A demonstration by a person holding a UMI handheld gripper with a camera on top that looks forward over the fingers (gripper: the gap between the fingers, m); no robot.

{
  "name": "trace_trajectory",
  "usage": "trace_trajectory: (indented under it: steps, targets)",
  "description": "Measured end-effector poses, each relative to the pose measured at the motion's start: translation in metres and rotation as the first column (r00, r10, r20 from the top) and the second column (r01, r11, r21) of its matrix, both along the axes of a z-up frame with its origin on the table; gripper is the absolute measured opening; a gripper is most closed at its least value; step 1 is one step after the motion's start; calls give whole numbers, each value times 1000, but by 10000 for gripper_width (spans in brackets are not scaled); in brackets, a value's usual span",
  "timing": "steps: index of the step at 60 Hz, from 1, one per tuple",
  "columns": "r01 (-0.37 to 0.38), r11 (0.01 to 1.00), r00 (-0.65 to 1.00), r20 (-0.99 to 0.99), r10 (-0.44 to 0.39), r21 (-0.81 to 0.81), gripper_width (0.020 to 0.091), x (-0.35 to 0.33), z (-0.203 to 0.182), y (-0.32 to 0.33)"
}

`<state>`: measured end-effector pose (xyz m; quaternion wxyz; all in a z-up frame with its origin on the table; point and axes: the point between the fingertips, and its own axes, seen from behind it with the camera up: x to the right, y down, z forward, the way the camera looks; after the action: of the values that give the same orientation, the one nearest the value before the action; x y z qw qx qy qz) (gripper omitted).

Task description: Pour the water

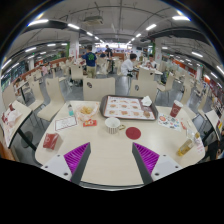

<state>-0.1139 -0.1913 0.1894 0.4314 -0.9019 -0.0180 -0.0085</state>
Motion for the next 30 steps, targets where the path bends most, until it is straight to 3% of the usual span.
trace_trajectory:
  steps: [12, 13, 30]
  targets:
    - [6, 1000, 1000, -18, -6, -6, 853, 79, -22, -20]
    - [12, 1000, 1000, -13, -12, -9, 853, 62, -23, -17]
    - [13, 999, 1000, 28, -14, 47, 853, 215, -70, -51]
